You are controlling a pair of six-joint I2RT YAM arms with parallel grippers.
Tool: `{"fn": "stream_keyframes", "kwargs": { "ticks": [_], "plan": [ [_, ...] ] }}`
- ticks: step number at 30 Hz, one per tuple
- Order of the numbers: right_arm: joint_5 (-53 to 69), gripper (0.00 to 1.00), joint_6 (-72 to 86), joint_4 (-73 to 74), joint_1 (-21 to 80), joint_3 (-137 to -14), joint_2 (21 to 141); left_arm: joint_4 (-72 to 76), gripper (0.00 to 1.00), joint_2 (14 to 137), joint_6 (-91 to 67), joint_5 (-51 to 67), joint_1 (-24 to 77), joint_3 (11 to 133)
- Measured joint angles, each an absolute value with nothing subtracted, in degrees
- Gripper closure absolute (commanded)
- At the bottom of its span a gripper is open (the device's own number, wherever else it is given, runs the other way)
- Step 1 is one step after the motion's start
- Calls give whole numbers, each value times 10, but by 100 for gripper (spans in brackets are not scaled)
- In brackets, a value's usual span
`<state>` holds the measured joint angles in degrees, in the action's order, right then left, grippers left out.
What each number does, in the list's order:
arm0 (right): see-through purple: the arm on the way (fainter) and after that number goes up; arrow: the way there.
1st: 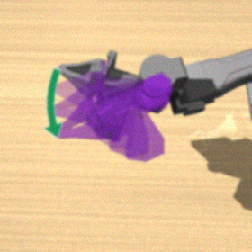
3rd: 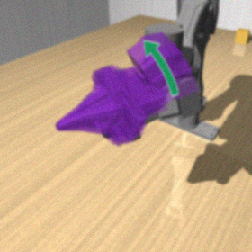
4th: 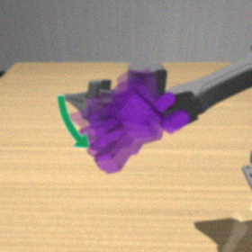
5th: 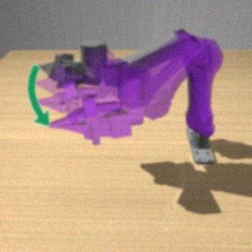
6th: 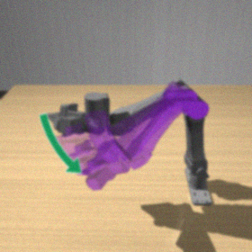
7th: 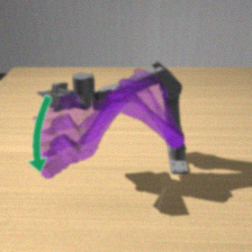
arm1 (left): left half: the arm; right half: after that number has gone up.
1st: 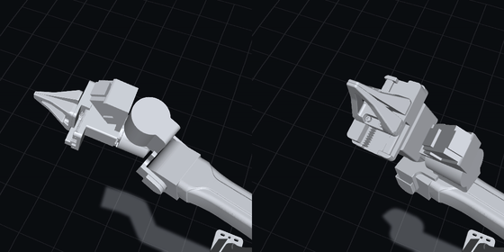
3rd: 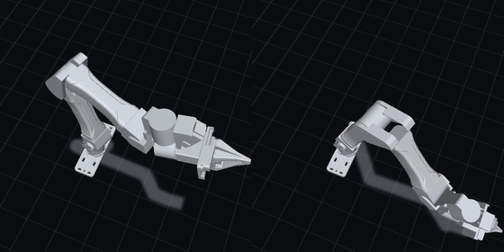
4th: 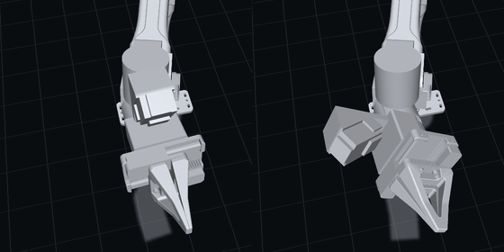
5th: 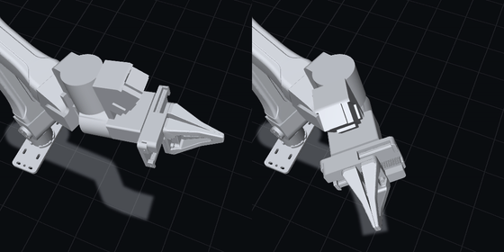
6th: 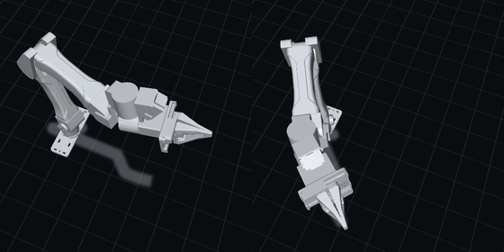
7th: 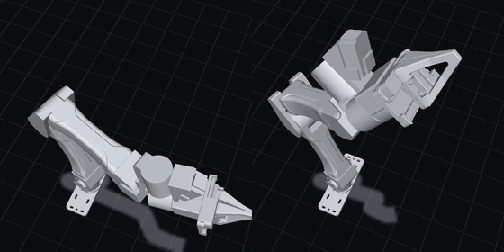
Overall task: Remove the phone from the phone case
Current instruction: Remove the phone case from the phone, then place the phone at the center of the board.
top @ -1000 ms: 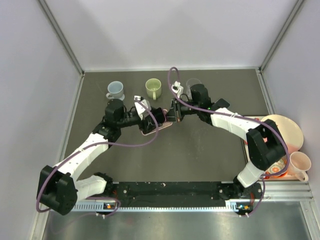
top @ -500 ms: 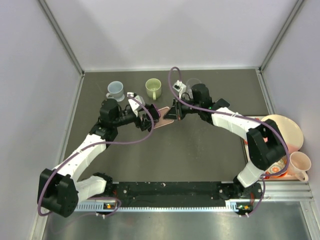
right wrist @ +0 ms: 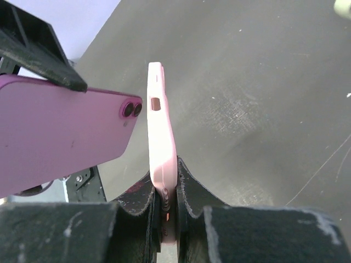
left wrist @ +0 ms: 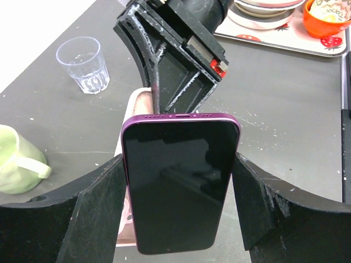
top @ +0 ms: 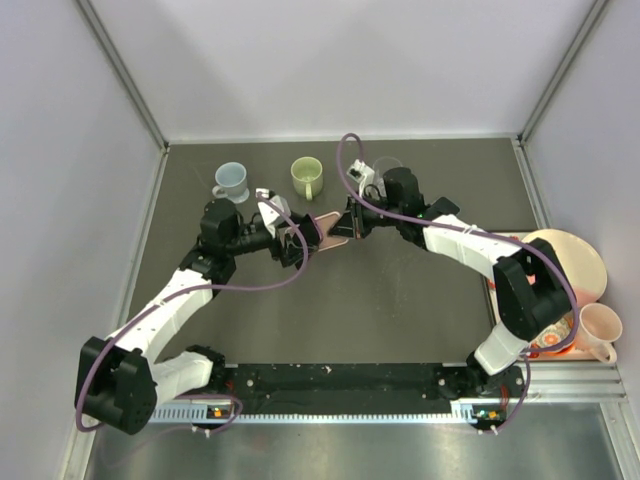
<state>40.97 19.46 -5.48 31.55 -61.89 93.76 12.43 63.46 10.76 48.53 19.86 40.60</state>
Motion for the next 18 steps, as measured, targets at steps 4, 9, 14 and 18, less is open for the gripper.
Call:
{"fn": "stream_keyframes", "kwargs": {
  "ticks": [4,9,14,18],
  "plan": [
    [391,100,194,-52,313,-619,938,123,100,635,112,500,199,404],
    [356,100,189,-44,313,-619,938,107,100,635,135,508,206,404],
    [313,100,182,-34,313,-619,938,73,100,635,174,515,212,404],
    [289,100,180,-29,305,-619,938,1,100,635,241,506,214,413]
  ]
}}
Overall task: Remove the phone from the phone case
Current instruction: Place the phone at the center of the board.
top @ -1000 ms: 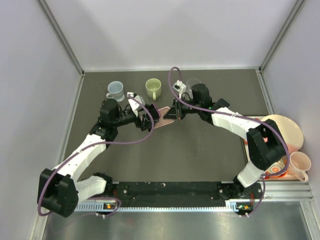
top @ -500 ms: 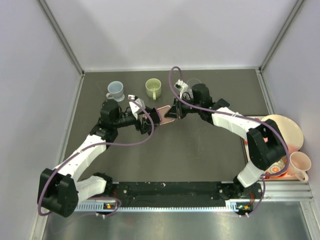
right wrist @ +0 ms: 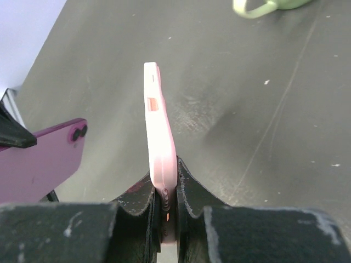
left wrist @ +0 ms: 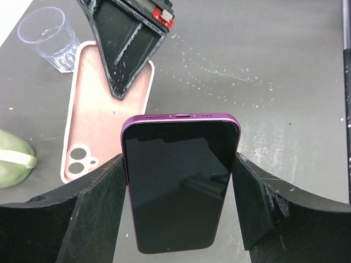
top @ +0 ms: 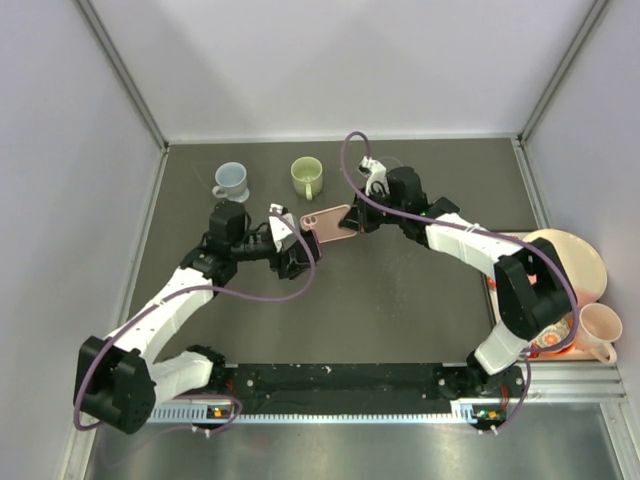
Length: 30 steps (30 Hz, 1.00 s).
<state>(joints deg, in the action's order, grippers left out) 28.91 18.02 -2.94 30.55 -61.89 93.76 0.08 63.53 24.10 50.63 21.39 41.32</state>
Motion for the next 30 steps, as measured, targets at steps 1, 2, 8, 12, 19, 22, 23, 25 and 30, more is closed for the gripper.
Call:
{"fn": "stream_keyframes", "kwargs": {
  "ticks": [1,2,8,12,19,22,23,25,30],
  "plan": [
    [285,100,180,-29,302,-619,938,-21,100,636,262,500,214,420],
    [282,100,180,-28,298,-619,938,-44,100,637,282,495,214,428],
    [270,100,180,-24,282,-619,938,-153,100,657,395,455,214,470],
    [268,100,180,-24,282,-619,937,-220,100,673,462,406,214,477],
    [267,100,180,-24,282,-619,937,-310,100,704,561,311,202,483],
    [266,100,180,-24,282,-619,937,-341,100,728,599,286,185,494],
    [266,100,180,-24,282,-619,937,-350,100,738,612,277,179,498],
    [266,100,180,-24,282,-619,937,-368,100,762,639,255,169,505],
    [266,100,180,-24,282,-619,937,-396,100,831,690,213,147,520]
  ]
}}
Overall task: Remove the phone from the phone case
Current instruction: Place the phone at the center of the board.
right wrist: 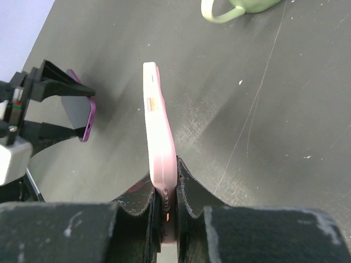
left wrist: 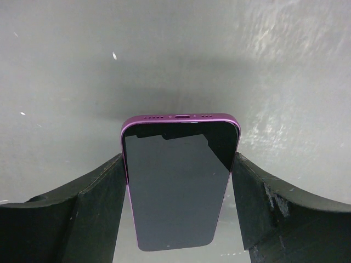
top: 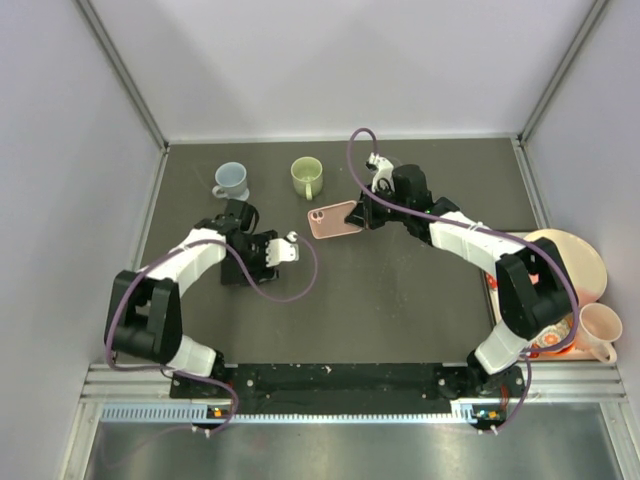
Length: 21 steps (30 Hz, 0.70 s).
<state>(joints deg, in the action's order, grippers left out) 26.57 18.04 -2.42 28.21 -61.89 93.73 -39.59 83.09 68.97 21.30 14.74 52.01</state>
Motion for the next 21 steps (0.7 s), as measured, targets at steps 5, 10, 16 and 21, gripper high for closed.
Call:
{"fn": "stream_keyframes", "kwargs": {
  "ticks": [5,10,16,21],
  "plan": [
    [266,100,180,-24,282,-619,937,-413,100,870,722,178,124,537],
    [266,100,181,-24,282,-619,937,-417,100,888,750,151,106,547],
    [266,100,181,-24,282,-619,937,-427,100,905,765,126,102,547],
    [266,100,181,-24,282,-619,933,-432,100,929,767,119,102,548]
  ]
}}
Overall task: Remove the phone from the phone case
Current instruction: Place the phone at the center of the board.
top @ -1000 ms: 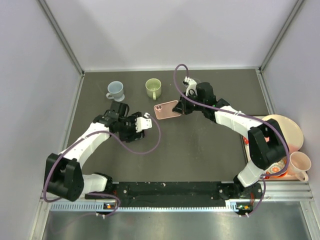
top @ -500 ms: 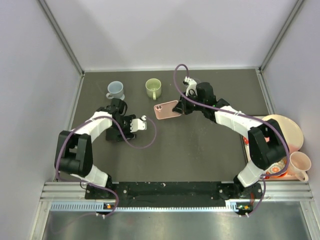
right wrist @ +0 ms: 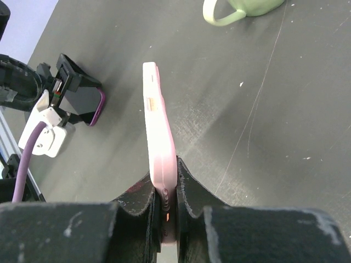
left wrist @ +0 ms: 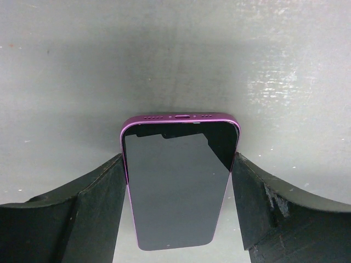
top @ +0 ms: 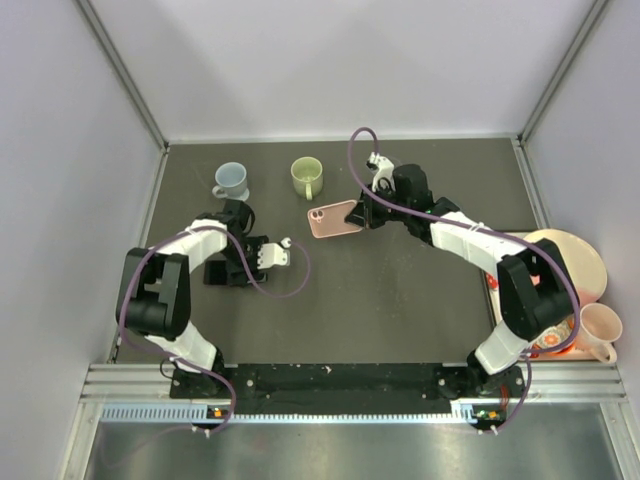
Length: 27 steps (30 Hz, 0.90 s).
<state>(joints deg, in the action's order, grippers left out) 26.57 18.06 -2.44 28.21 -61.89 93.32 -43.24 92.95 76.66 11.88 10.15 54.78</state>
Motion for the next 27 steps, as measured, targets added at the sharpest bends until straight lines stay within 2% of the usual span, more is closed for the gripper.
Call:
{"fn": "stream_keyframes", "kwargs": {
  "ticks": [4,7,8,12,14,20,21,24,25,27],
  "plan": [
    [266,100,181,-24,282,-619,930,-435,92,934,766,116,102,554],
    [266,100,181,-24,282,-619,930,-435,76,936,766,115,101,555],
    [266,100,181,-24,282,-619,930,-436,65,937,765,115,101,555],
    [266,100,181,-24,281,-619,930,-435,51,937,762,114,101,555],
    [266,100,181,-24,281,-619,930,-435,48,938,760,113,101,556],
    [264,91,183,-25,281,-619,930,-435,37,938,756,112,101,556],
    [264,88,185,-25,281,-619,930,-435,26,938,755,112,101,556],
    [264,88,195,-33,281,-614,929,-434,24,938,754,112,101,556],
    [264,88,199,-37,281,-610,930,-434,1,938,753,112,101,556],
    [264,91,211,-45,280,-602,930,-433,1,938,752,110,101,556]
  ]
}}
